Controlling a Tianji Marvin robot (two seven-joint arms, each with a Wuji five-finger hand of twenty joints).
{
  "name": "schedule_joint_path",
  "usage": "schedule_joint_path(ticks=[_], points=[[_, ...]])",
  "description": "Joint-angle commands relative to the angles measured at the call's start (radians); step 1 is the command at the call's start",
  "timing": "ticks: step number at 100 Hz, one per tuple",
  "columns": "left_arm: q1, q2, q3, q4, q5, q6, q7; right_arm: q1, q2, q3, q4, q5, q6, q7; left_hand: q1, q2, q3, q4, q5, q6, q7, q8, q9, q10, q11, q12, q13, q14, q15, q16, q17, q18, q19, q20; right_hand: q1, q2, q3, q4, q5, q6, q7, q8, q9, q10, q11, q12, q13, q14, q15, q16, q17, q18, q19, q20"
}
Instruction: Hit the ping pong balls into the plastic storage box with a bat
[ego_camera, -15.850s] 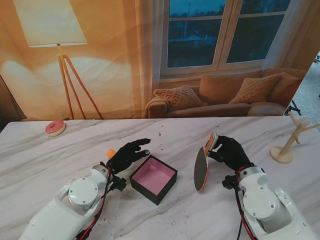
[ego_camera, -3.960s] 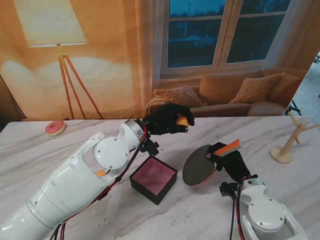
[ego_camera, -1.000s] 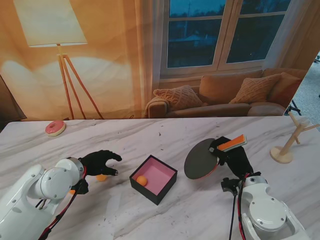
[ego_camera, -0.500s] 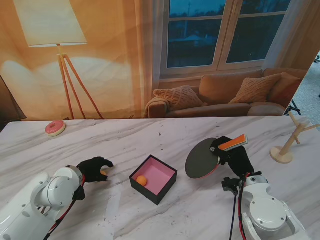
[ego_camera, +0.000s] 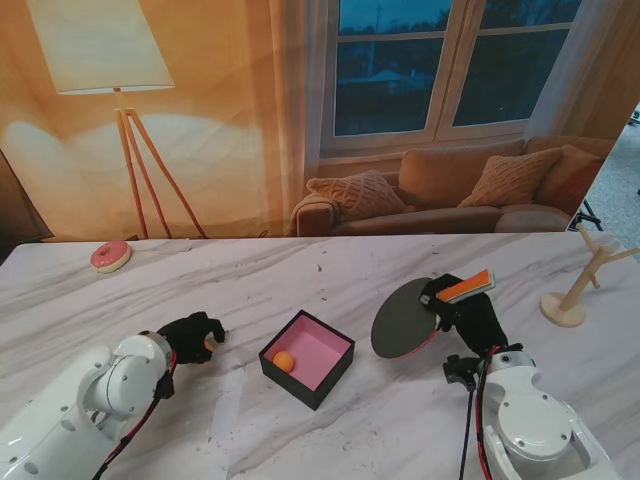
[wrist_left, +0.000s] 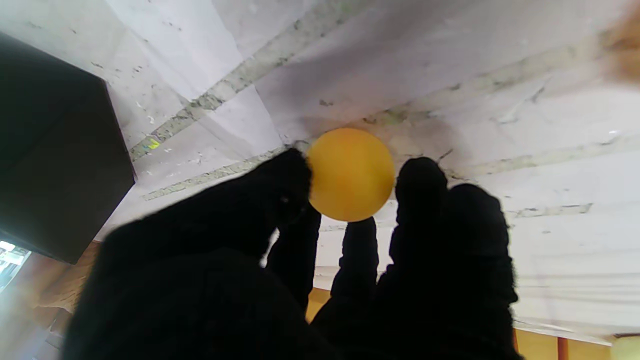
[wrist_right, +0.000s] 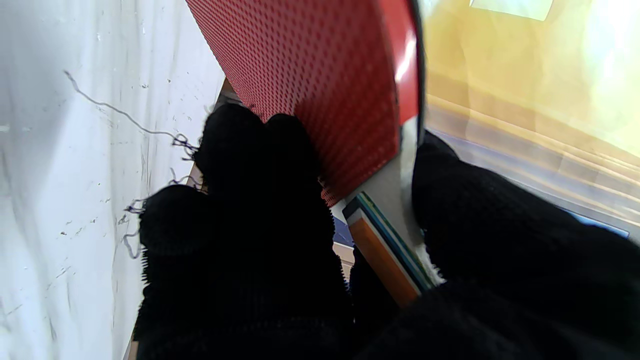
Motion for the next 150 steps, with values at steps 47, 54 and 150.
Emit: schedule_joint_path(ticks=[47, 54, 150], points=[[-0.038, -0.01, 0.051, 0.037, -0.009, 0.033, 0.004, -0.003, -0.004, -0.001, -0.011, 0.0, 0.007, 0.007, 0.194, -0.132, 0.023, -0.125, 0.181, 0.0, 0.332, 0.036, 0.192, 0.019, 0.061, 0.149, 0.13, 0.049, 0.003, -0.023, 0.096, -0.1, 0.119, -0.061, 0.093, 0.111, 0.06, 0.047, 0.061, 0.007, 0.032, 0.011, 0.001, -0.057, 0.042, 0.007, 0.004, -0.063, 0.021, 0.013, -0.007, -0.048, 0.029, 0.008], [-0.036, -0.013, 0.048, 0.039, -0.015, 0.035, 0.02, -0.004, -0.004, -0.002, -0.012, 0.0, 0.008, 0.008, 0.209, -0.129, 0.018, -0.127, 0.203, 0.007, 0.351, 0.015, 0.221, 0.013, 0.042, 0.18, 0.128, 0.057, 0.024, -0.007, 0.098, -0.09, 0.119, -0.06, 0.092, 0.111, 0.06, 0.047, 0.061, 0.008, 0.032, 0.011, 0.001, -0.058, 0.042, 0.007, 0.004, -0.063, 0.021, 0.013, -0.006, -0.048, 0.03, 0.008], [-0.003, -0.025, -0.011, -0.042, -0.021, 0.0, 0.07, 0.035, -0.011, -0.038, 0.007, 0.007, -0.005, -0.017, 0.25, -0.179, 0.068, -0.133, 0.337, -0.015, 0.381, -0.028, 0.617, 0.034, -0.103, 0.181, 0.162, 0.107, 0.069, 0.065, 0.102, -0.056, 0.128, -0.001, 0.093, 0.113, 0.059, 0.048, 0.062, 0.005, 0.032, 0.013, 0.0, -0.058, 0.043, 0.007, 0.006, -0.065, 0.022, 0.012, -0.005, -0.049, 0.031, 0.008]])
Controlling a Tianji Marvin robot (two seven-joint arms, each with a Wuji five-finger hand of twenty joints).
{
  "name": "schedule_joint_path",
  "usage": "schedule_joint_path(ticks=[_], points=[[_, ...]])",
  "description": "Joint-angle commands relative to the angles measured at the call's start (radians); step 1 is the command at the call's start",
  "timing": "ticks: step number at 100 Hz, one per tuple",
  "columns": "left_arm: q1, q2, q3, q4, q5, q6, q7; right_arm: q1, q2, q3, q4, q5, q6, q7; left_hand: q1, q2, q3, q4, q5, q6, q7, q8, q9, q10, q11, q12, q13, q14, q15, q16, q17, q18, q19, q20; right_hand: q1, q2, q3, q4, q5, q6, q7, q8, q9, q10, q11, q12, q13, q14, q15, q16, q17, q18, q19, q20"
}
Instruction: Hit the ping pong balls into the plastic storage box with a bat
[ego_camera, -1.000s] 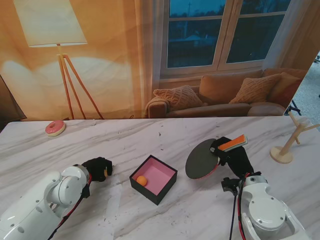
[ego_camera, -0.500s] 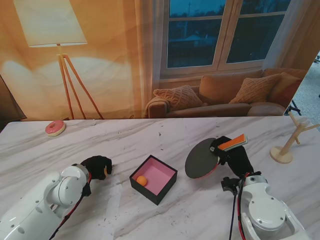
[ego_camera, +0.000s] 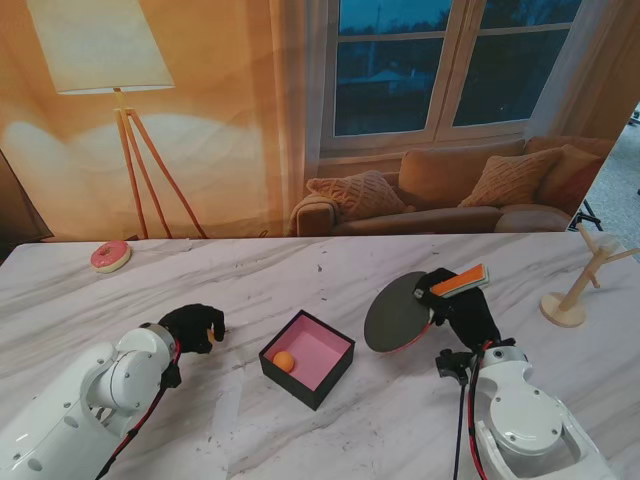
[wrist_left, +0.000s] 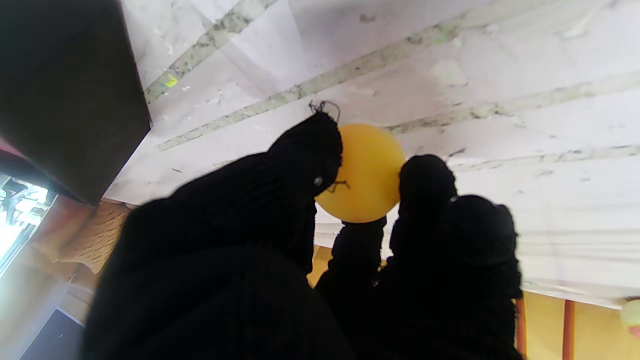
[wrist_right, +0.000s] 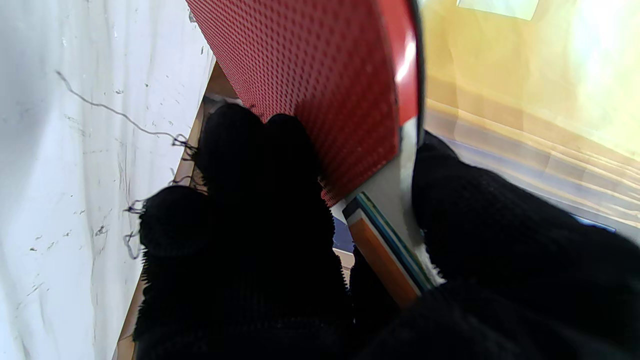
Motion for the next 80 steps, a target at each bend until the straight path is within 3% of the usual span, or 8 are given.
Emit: schedule_joint_path(ticks=[1, 80], points=[[0.004, -0.006, -0.005, -0.027, -0.004, -0.005, -0.01, 0.007, -0.007, -0.007, 0.001, 0.0, 0.003, 0.008, 0.095, 0.031, 0.078, 0.012, 0.064, 0.024, 0.066, 0.032, 0.151, 0.018, 0.144, 0.022, 0.042, 0.101, 0.032, 0.016, 0.01, -0.082, 0.028, 0.023, 0.092, 0.11, 0.06, 0.048, 0.062, 0.005, 0.032, 0.009, 0.001, -0.06, 0.042, 0.008, 0.006, -0.065, 0.021, 0.012, -0.003, -0.049, 0.028, 0.008], [-0.026, -0.02, -0.035, -0.167, -0.081, -0.07, 0.011, 0.042, -0.01, -0.056, 0.023, -0.031, 0.034, -0.012, 0.102, 0.042, 0.059, 0.018, 0.056, 0.026, 0.056, 0.049, 0.139, 0.018, 0.149, 0.03, 0.032, 0.097, 0.028, 0.03, -0.002, -0.087, 0.019, 0.032, 0.092, 0.112, 0.057, 0.048, 0.06, 0.003, 0.032, 0.011, -0.001, -0.059, 0.044, 0.008, 0.004, -0.066, 0.023, 0.012, -0.003, -0.051, 0.031, 0.007]])
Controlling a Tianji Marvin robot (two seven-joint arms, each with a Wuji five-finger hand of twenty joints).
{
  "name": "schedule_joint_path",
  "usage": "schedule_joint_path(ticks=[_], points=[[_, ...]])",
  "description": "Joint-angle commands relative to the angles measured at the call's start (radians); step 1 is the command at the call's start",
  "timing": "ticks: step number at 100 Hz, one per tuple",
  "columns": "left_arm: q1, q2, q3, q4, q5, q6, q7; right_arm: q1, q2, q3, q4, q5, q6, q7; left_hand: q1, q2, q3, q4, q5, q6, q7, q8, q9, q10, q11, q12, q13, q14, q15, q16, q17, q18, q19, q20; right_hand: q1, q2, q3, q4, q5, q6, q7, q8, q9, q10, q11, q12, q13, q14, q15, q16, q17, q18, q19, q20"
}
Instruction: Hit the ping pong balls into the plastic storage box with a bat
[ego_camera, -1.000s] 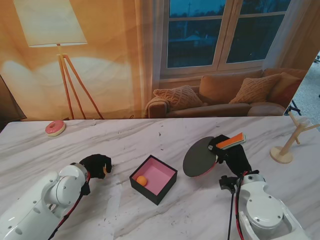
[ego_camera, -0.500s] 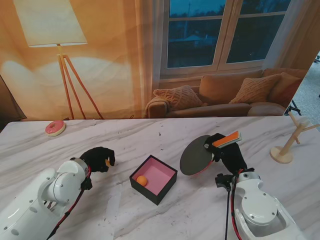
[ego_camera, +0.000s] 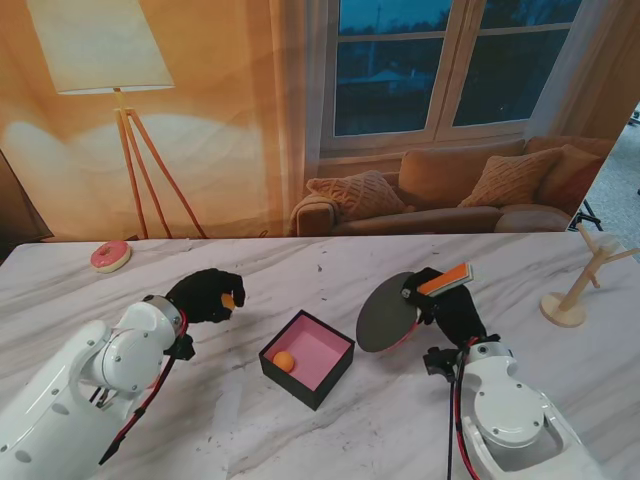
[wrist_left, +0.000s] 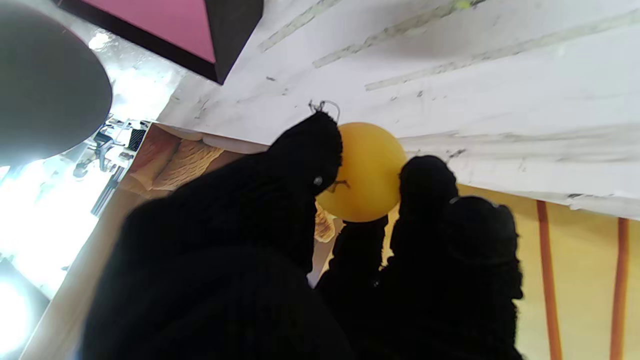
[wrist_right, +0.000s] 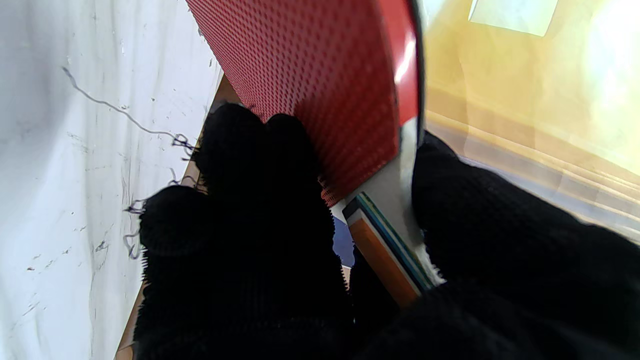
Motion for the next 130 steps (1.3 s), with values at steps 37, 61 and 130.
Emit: schedule_joint_path(ticks=[37, 61, 130], points=[[-0.066, -0.019, 0.044, -0.043, -0.072, -0.012, 0.013, -0.006, -0.005, -0.001, -0.003, -0.003, -0.001, 0.007, 0.105, 0.049, 0.051, 0.022, 0.044, 0.027, 0.051, 0.036, 0.125, 0.006, 0.154, 0.035, 0.029, 0.087, 0.026, 0.018, -0.006, -0.099, 0.017, 0.024, 0.093, 0.112, 0.058, 0.048, 0.059, 0.003, 0.032, 0.01, -0.001, -0.06, 0.044, 0.007, 0.004, -0.066, 0.023, 0.012, -0.003, -0.052, 0.031, 0.006], [-0.122, -0.026, 0.089, -0.038, -0.122, -0.013, 0.017, -0.008, -0.006, 0.011, 0.002, -0.011, 0.001, 0.003, 0.105, 0.051, 0.049, 0.024, 0.043, 0.024, 0.05, 0.038, 0.125, 0.004, 0.152, 0.036, 0.028, 0.086, 0.026, 0.019, -0.008, -0.101, 0.016, 0.027, 0.093, 0.114, 0.059, 0.048, 0.062, 0.003, 0.037, 0.014, -0.001, -0.058, 0.05, 0.012, 0.005, -0.068, 0.028, 0.014, -0.003, -0.052, 0.033, 0.007], [-0.294, -0.055, 0.213, -0.013, -0.295, 0.016, 0.019, -0.018, 0.012, 0.095, 0.041, -0.062, 0.032, 0.065, 0.106, 0.058, 0.037, 0.026, 0.04, 0.023, 0.044, 0.046, 0.124, 0.0, 0.147, 0.04, 0.025, 0.078, 0.022, 0.02, -0.013, -0.113, 0.013, 0.033, 0.095, 0.119, 0.089, 0.052, 0.095, -0.002, 0.059, 0.076, -0.005, -0.059, 0.049, 0.017, -0.004, -0.059, 0.032, 0.013, -0.015, -0.044, 0.036, 0.01]])
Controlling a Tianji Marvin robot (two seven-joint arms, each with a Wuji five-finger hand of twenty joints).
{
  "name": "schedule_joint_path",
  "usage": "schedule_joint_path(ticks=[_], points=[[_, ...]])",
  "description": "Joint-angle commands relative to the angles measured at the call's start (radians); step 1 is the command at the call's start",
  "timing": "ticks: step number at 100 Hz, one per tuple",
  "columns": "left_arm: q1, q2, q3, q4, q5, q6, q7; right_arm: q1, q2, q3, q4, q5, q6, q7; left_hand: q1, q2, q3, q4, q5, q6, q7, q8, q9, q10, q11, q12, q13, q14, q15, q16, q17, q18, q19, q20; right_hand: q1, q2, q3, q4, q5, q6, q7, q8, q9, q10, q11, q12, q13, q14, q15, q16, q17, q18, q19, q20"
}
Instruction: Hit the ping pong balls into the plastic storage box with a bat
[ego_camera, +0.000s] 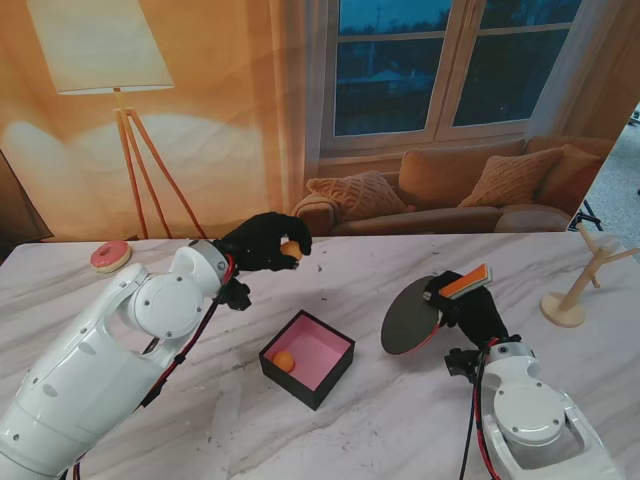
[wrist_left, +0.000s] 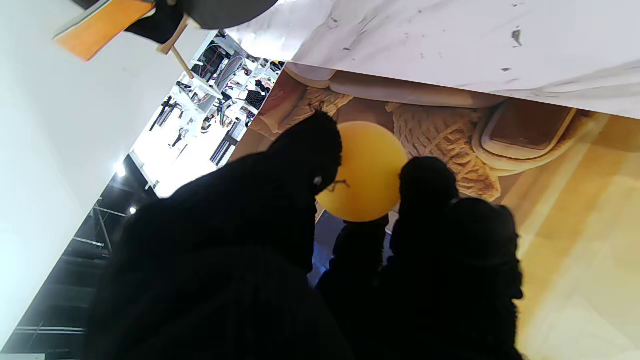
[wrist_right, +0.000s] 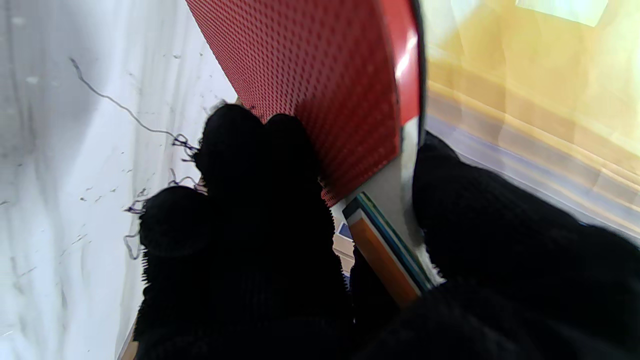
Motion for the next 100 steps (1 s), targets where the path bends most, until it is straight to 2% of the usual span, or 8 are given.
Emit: schedule_joint_path(ticks=[1, 28, 100], points=[[-0.026, -0.018, 0.01, 0.004, 0.0, 0.006, -0.009, -0.002, 0.007, 0.008, 0.016, -0.005, 0.014, 0.018, 0.106, 0.057, 0.042, 0.027, 0.04, 0.023, 0.044, 0.029, 0.123, -0.005, 0.146, 0.04, 0.025, 0.077, 0.022, 0.01, -0.013, -0.113, 0.012, 0.02, 0.095, 0.114, 0.099, 0.052, 0.096, -0.003, 0.055, 0.025, -0.005, -0.058, 0.045, 0.017, -0.003, -0.058, 0.02, 0.013, -0.012, -0.044, 0.032, 0.01], [-0.093, -0.032, 0.067, 0.029, -0.056, 0.024, -0.005, 0.006, 0.009, 0.014, 0.049, -0.004, 0.028, 0.035, 0.107, 0.059, 0.039, 0.028, 0.038, 0.023, 0.041, 0.03, 0.122, -0.007, 0.144, 0.042, 0.024, 0.077, 0.021, 0.011, -0.014, -0.114, 0.011, 0.022, 0.096, 0.111, 0.113, 0.052, 0.116, -0.005, 0.054, 0.062, -0.004, -0.061, 0.042, 0.021, -0.008, -0.054, 0.018, 0.013, -0.021, -0.042, 0.03, 0.011], [-0.147, -0.048, 0.121, -0.01, -0.109, 0.051, 0.001, -0.008, 0.017, 0.028, 0.051, 0.01, 0.017, 0.072, 0.107, 0.063, 0.033, 0.03, 0.036, 0.022, 0.038, 0.035, 0.122, -0.007, 0.14, 0.045, 0.022, 0.075, 0.021, 0.013, -0.015, -0.115, 0.01, 0.025, 0.097, 0.105, 0.129, 0.046, 0.144, -0.006, 0.032, 0.118, 0.0, -0.065, 0.027, 0.032, -0.013, -0.05, 0.014, 0.014, -0.029, -0.037, 0.023, 0.014]])
